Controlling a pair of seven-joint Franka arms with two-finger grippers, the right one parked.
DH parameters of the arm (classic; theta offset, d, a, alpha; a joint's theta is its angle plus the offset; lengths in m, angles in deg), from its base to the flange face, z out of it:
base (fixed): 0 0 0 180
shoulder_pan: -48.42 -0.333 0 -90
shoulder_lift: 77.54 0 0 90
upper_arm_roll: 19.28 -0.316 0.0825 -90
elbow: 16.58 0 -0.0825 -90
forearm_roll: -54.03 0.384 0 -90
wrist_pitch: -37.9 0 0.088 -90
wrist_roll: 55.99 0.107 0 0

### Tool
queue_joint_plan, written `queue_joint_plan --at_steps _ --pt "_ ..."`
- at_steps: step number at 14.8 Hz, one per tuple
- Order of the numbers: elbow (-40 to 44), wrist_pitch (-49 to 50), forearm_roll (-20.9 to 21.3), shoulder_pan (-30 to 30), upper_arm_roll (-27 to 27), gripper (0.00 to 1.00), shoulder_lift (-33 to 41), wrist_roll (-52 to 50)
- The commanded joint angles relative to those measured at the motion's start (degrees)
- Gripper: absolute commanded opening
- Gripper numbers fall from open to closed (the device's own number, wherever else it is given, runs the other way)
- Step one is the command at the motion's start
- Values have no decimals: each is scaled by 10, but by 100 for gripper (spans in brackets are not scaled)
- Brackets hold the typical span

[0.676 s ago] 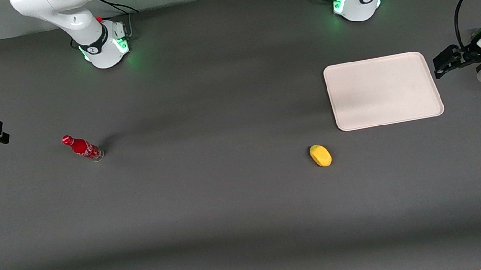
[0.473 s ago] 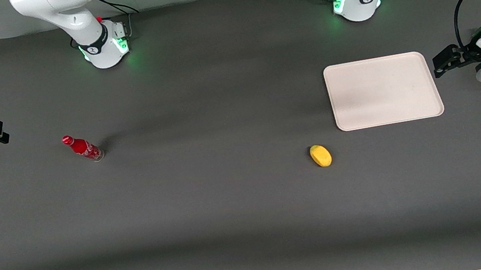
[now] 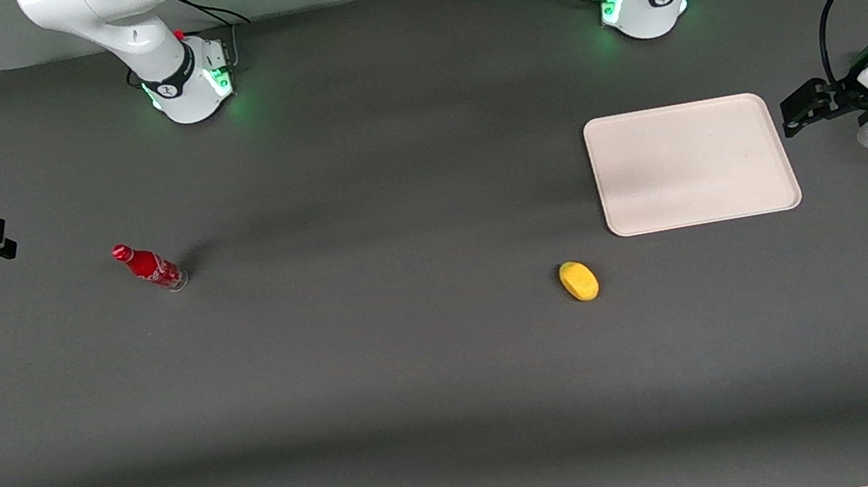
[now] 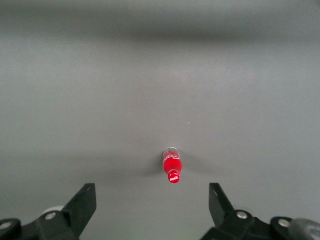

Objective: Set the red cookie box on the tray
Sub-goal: 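Move the left gripper toward the red plaid cookie box beside the tray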

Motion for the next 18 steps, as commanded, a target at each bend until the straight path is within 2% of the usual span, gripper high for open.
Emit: queue_joint_plan --at_steps 1,5,7,13,18 --pt "12 13 21 9 3 100 -5 -12" --pt "12 14 21 4 0 100 -5 -12" --pt "12 14 21 -17 -2 100 -5 -13" --pt "11 18 28 -126 1 100 -5 30" --pt "15 15 21 -245 7 100 -18 33"
